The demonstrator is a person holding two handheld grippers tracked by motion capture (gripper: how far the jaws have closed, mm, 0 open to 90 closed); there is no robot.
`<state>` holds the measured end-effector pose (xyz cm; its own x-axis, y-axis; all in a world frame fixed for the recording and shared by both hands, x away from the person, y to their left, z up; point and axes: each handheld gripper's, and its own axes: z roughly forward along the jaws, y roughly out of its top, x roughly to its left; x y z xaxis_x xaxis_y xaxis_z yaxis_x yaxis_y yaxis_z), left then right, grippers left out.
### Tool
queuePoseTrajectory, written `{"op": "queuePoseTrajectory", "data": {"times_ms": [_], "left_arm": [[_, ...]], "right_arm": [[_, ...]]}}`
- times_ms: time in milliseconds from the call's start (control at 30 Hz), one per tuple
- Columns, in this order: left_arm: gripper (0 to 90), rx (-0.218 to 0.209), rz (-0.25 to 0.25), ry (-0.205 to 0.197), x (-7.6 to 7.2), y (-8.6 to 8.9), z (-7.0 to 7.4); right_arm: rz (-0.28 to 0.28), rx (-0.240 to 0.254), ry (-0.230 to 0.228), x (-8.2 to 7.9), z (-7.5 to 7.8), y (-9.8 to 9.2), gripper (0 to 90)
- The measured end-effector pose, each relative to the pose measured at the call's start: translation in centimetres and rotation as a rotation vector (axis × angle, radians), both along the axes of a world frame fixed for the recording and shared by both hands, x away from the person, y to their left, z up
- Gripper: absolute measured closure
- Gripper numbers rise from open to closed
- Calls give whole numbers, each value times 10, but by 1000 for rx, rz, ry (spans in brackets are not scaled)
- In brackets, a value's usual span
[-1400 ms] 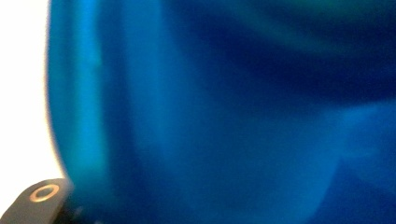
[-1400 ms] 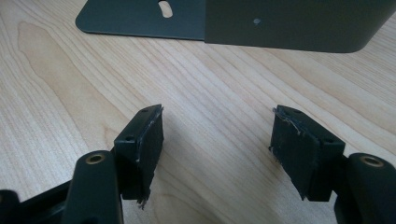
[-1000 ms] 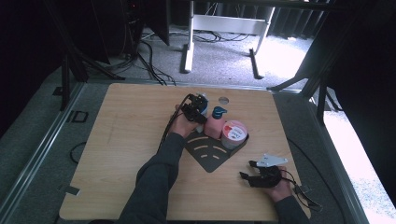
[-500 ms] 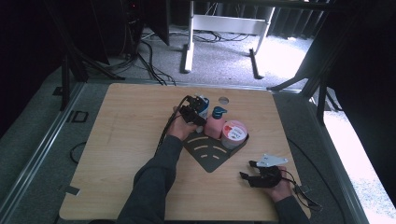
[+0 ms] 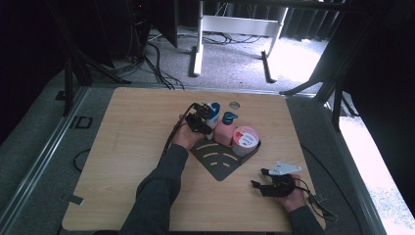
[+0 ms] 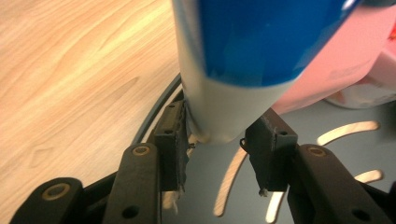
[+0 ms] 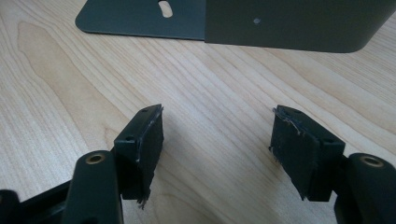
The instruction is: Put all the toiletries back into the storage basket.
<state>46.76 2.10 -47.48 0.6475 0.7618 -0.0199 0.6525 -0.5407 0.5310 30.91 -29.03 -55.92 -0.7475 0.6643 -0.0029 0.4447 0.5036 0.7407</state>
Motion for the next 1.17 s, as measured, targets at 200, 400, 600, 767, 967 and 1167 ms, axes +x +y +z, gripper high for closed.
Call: {"op": "queuePoseTrajectory", "data": {"times_ms": [200,400,600,767,967,1167], "left_arm": [[593,9,-5,8,1,-1,-2],[518,31,-8,9,-1,-2,-3],[478,3,5,-20,-8,18,5],[471,-33,30,-45,-13,33,8],[463,-62,55,-70,-24,54,10],[451,-67,66,-83,-35,69,3]], "right_arm": [[0,-1,0,0,0,0,341],[1,-1,-1,0,0,0,341],[0,0,1,0,0,0,341],[-1,0,0,0,0,0,341],[-2,0,0,-1,0,0,341],[-2,1,0,-1,0,0,340]]}}
